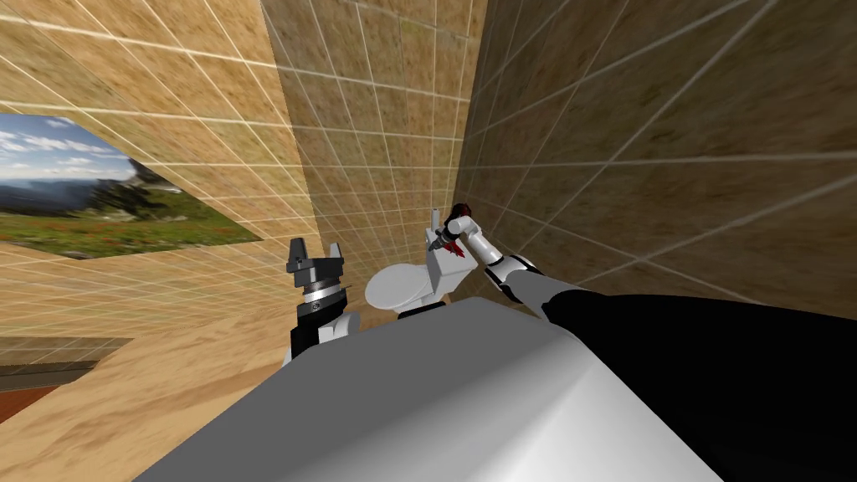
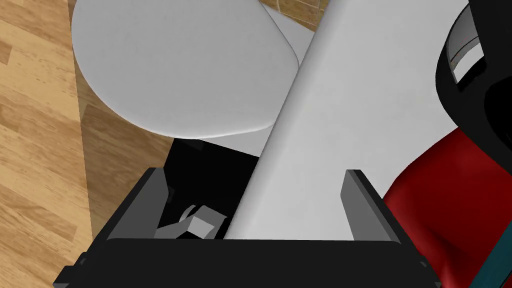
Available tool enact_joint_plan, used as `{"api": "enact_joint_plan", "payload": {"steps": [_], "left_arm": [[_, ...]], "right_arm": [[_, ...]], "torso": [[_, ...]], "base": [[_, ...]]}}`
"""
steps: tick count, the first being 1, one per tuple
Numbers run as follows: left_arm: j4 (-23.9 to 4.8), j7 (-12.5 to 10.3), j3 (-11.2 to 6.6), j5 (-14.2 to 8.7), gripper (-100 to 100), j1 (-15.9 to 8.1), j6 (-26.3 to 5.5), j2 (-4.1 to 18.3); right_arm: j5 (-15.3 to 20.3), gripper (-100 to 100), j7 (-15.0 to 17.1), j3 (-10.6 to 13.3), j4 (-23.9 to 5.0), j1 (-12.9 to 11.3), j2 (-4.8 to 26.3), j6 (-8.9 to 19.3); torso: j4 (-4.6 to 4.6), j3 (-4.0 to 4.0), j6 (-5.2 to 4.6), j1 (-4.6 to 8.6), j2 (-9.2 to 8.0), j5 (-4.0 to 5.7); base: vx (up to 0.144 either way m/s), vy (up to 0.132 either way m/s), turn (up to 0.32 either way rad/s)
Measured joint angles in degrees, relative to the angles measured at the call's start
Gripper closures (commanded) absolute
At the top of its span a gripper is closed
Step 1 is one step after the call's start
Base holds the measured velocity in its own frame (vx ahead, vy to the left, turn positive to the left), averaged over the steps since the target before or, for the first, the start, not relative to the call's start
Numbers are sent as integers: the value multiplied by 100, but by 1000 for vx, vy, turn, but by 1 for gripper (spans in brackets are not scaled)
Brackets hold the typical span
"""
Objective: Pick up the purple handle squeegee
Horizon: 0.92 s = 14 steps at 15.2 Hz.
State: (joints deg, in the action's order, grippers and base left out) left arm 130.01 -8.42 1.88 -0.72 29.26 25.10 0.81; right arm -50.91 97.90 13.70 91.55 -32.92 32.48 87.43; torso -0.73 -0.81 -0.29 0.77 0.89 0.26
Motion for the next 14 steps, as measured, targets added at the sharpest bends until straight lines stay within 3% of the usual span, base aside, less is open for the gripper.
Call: {"api": "enact_joint_plan", "payload": {"steps": [4,9,14], "left_arm": [[0,0,1,0,0,0,0,-1],[0,0,1,0,0,0,0,-1],[0,0,1,0,0,0,0,-2]], "right_arm": [[111,-100,247,30,38,-40,275,187],[18,-100,300,154,-135,-200,663,282],[-161,-100,343,293,-279,-429,1094,382]], "torso": [[4,14,-16,-18,-26,-7],[9,20,-40,14,-33,-8],[11,20,-42,5,-30,-12]], "base": [[-30,53,-151],[-30,54,-149],[-24,106,-107]]}}
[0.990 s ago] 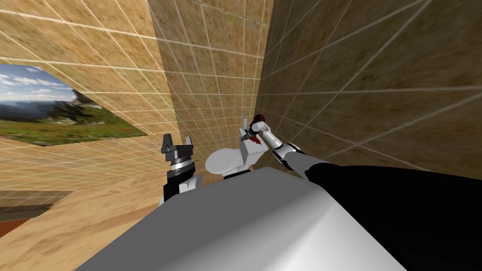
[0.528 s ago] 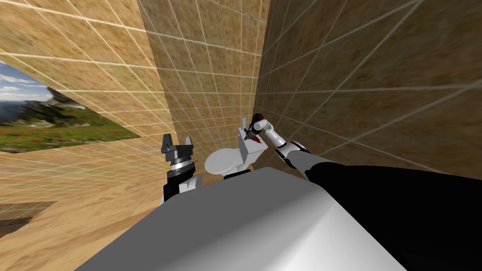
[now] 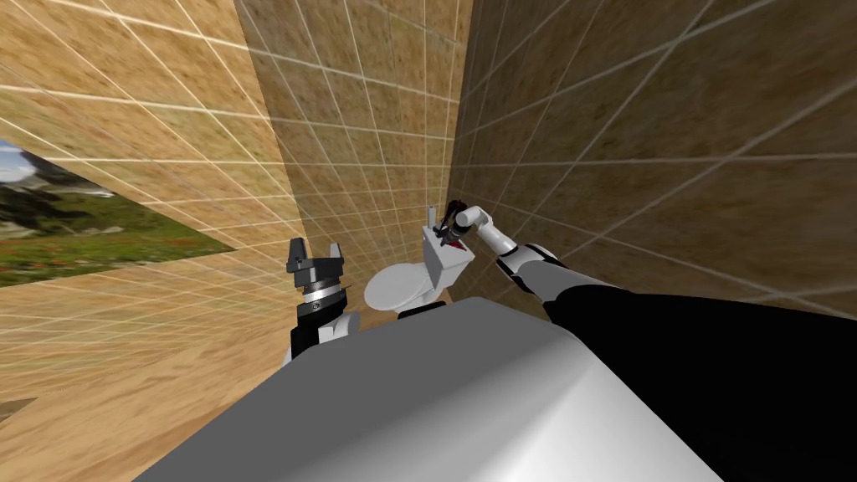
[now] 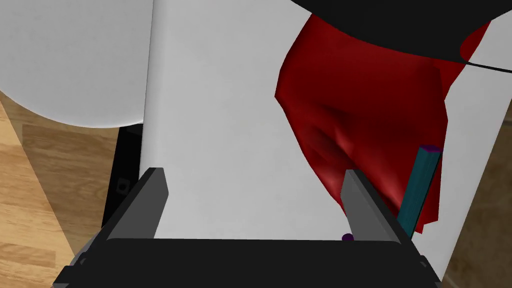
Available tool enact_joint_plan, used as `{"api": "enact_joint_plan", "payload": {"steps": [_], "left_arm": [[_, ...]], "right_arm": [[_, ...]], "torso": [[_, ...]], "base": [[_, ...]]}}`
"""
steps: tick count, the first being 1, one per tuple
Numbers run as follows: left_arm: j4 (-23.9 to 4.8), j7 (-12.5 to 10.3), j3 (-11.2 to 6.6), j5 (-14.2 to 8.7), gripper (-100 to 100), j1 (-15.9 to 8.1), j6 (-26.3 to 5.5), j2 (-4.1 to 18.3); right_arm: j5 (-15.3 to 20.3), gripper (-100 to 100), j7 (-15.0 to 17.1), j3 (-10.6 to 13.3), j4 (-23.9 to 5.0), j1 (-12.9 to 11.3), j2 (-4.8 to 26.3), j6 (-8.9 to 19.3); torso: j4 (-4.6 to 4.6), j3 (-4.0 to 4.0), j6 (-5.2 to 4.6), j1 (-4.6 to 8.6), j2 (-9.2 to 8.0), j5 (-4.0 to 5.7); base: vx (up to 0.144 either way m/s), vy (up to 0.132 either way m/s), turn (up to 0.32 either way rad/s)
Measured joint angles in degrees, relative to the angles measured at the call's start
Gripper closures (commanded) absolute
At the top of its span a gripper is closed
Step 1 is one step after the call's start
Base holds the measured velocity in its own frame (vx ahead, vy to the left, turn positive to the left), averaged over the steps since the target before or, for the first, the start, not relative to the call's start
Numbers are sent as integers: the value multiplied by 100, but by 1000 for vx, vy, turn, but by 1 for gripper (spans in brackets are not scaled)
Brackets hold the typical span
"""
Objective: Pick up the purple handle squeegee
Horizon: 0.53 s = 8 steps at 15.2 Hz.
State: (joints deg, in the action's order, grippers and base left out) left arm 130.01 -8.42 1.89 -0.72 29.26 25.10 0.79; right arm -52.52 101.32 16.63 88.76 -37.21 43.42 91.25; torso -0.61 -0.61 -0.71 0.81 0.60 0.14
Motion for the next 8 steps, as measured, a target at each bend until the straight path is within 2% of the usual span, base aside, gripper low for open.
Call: {"api": "enact_joint_plan", "payload": {"steps": [4,7,8], "left_arm": [[0,0,0,0,0,0,0,-1],[0,0,0,0,0,-1,0,0],[0,0,0,0,0,0,0,0]], "right_arm": [[-146,-100,30,103,-84,-145,315,60],[-30,-100,-79,108,-187,-150,283,-56],[-15,100,-104,106,-192,-145,279,-84]], "torso": [[-1,-1,1,-23,2,-5],[-1,0,4,-4,-3,0],[0,1,3,6,-1,1]], "base": [[-18,134,-78],[-37,83,6],[-11,25,-4]]}}
